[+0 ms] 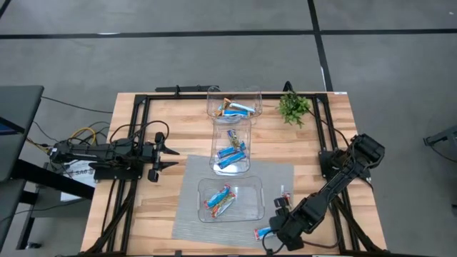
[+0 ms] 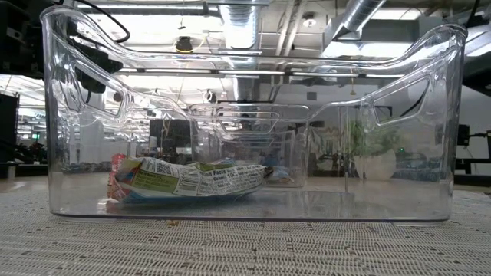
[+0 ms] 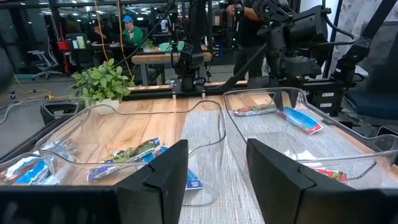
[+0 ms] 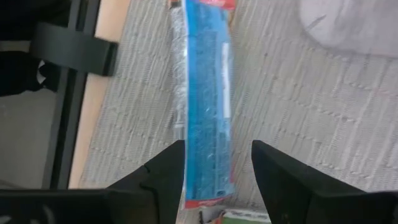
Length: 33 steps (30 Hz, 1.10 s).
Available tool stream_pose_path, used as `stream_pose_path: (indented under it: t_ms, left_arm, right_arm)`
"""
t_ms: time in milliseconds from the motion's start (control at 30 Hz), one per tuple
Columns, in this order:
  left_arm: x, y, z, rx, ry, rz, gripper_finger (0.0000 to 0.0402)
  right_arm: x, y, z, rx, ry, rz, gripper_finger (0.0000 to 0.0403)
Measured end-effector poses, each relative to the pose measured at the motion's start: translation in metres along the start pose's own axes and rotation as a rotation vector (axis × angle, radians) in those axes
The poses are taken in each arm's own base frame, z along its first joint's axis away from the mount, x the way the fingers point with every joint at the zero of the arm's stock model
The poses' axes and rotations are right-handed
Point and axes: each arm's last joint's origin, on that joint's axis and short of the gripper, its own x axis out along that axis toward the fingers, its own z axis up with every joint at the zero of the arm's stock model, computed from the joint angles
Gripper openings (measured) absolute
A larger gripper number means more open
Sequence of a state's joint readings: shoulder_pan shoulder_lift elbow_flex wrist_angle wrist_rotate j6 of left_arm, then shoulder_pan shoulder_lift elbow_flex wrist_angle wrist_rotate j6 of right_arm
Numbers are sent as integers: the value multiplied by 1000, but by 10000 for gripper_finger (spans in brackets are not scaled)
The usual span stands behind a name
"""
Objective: Pick and place Granola Bars by type
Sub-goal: Put the red granola bar into the bottom transparent bin
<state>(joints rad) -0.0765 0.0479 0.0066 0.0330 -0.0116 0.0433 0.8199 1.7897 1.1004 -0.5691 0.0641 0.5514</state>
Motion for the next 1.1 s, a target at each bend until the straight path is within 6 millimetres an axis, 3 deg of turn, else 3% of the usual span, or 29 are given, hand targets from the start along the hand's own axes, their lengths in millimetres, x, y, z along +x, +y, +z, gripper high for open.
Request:
stream_pose_path:
  t_ms: [667,1100]
  left_arm:
    - [0,0,0,0,0,0,158]
    - [0,0,0,-1,0,1,158]
  right_arm:
    - [21,6,0,16,8,18,170]
    - [20,7,1,17,8,48,74]
